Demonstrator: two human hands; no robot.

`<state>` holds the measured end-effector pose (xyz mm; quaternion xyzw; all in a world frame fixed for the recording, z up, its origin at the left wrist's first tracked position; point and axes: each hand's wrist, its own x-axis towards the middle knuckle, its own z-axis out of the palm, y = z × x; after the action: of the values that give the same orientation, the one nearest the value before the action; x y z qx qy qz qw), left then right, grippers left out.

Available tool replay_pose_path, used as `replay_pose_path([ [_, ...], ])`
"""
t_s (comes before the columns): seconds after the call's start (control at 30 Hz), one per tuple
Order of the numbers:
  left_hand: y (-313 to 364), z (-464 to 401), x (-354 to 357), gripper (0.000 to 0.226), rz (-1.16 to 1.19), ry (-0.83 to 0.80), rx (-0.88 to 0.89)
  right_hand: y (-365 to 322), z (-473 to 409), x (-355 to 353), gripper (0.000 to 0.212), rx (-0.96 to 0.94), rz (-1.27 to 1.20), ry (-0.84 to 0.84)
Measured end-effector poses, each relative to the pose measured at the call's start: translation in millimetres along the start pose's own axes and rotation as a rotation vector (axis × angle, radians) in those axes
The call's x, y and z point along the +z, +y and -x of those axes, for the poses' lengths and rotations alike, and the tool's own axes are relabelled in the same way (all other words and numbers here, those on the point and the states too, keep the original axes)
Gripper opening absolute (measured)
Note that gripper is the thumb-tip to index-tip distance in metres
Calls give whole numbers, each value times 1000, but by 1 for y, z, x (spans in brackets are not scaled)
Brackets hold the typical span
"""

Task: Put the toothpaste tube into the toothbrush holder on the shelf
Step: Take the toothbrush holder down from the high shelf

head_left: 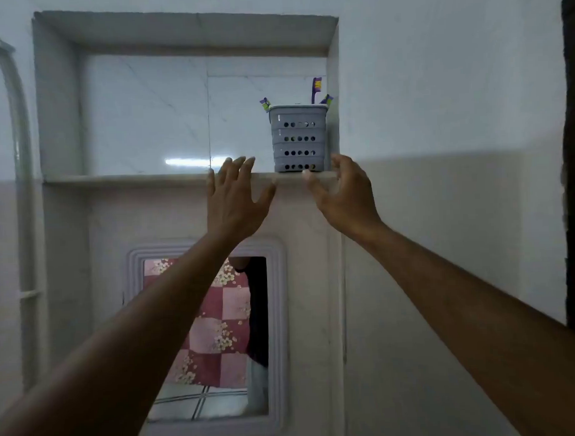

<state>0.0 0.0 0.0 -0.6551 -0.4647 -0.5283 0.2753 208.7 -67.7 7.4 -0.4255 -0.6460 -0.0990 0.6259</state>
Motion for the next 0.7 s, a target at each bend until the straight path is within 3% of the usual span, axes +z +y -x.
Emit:
replay_pose_path([
  [0.27,-24,-14,32,48,-25,276,106,-3,-56,41,91,-69,83,113],
  [0.57,-27,-13,38,45,1,315,102,-8,-70,74,142,49,88,65],
  [0.7,-25,-13,36,44,6,307,94,-7,-69,78,135,99,103,151],
])
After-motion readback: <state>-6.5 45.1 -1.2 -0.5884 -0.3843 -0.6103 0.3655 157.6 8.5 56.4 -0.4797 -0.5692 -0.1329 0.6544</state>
